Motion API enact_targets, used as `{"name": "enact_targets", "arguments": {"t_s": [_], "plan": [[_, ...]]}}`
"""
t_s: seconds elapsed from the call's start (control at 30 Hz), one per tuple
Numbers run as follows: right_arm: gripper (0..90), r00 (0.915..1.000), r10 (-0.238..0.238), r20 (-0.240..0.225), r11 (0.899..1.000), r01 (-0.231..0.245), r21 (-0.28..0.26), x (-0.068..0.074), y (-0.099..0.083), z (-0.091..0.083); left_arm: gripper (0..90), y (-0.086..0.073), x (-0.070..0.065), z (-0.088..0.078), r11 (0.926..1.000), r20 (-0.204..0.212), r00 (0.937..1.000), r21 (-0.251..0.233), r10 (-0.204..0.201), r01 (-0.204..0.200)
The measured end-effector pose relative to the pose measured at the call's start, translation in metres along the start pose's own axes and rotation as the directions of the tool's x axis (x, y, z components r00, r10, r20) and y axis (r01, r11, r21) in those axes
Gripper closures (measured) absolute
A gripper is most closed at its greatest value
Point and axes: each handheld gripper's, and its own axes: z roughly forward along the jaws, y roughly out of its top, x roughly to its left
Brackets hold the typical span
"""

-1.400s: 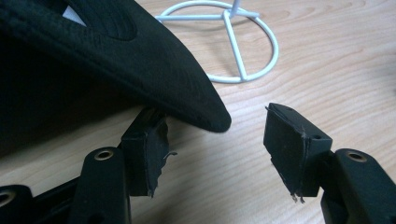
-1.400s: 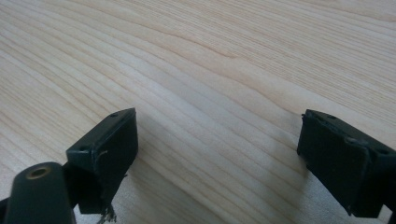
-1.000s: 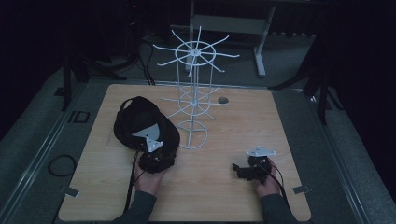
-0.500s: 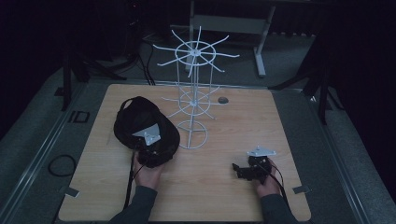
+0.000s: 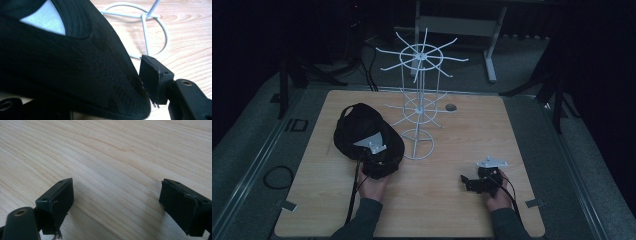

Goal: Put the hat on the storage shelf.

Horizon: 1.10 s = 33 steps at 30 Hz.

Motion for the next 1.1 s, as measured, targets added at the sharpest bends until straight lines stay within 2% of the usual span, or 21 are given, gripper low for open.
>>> {"name": "enact_targets", "arguments": {"t_s": [0.17, 0.33, 0.47, 0.83, 1.03, 1.1], "plan": [[12.3, 1.0, 0.0, 0.0, 1.0, 0.0, 0.0, 0.0, 0.0, 0.0, 45.8, -0.001, 0.0, 0.004, 0.9999, 0.005, 0.9999, 0.003, -0.012, 0.012], [12.3, 1.0, 0.0, 0.0, 1.0, 0.0, 0.0, 0.0, 0.0, 0.0, 58.8, 0.0, 0.0, -0.001, 1.0, 0.013, 0.9999, -0.003, -0.004, 0.004], [12.3, 1.0, 0.0, 0.0, 1.0, 0.0, 0.0, 0.0, 0.0, 0.0, 63.6, 0.001, 0.004, -0.004, 0.9997, 0.029, 0.9993, 0.0, -0.026, 0.026], [12.2, 1.0, 0.0, 0.0, 1.0, 0.0, 0.0, 0.0, 0.0, 0.0, 68.0, 0.007, 0.02, -0.018, 0.9978, 0.067, 0.9956, -0.004, -0.066, 0.067], [12.3, 1.0, 0.0, 0.0, 1.0, 0.0, 0.0, 0.0, 0.0, 0.0, 69.3, 0.009, 0.032, -0.029, 0.9983, 0.072, 0.9957, 0.013, -0.058, 0.057], [12.3, 1.0, 0.0, 0.0, 1.0, 0.0, 0.0, 0.0, 0.0, 0.0, 71.0, 0.009, 0.037, -0.033, 0.9983, 0.097, 0.9936, 0.016, -0.058, 0.057]]}}
